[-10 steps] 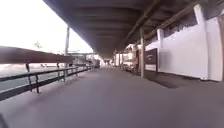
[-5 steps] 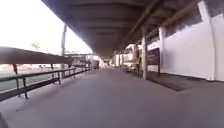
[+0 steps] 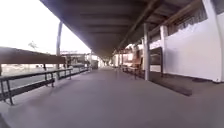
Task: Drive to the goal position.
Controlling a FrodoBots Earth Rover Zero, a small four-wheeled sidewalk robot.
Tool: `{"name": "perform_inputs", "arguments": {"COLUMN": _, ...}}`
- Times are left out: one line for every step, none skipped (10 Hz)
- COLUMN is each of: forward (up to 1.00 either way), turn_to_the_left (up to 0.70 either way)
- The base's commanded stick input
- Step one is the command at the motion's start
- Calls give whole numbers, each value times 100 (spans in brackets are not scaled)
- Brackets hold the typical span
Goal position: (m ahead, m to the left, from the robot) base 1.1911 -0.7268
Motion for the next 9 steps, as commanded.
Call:
{"name": "perform_inputs", "arguments": {"forward": 70, "turn_to_the_left": 35}}
{"name": "perform_inputs", "arguments": {"forward": 70, "turn_to_the_left": 16}}
{"name": "perform_inputs", "arguments": {"forward": 70, "turn_to_the_left": 4}}
{"name": "perform_inputs", "arguments": {"forward": 70, "turn_to_the_left": 0}}
{"name": "perform_inputs", "arguments": {"forward": 70, "turn_to_the_left": 0}}
{"name": "perform_inputs", "arguments": {"forward": 70, "turn_to_the_left": 0}}
{"name": "perform_inputs", "arguments": {"forward": 70, "turn_to_the_left": 0}}
{"name": "perform_inputs", "arguments": {"forward": 70, "turn_to_the_left": 0}}
{"name": "perform_inputs", "arguments": {"forward": 70, "turn_to_the_left": 0}}
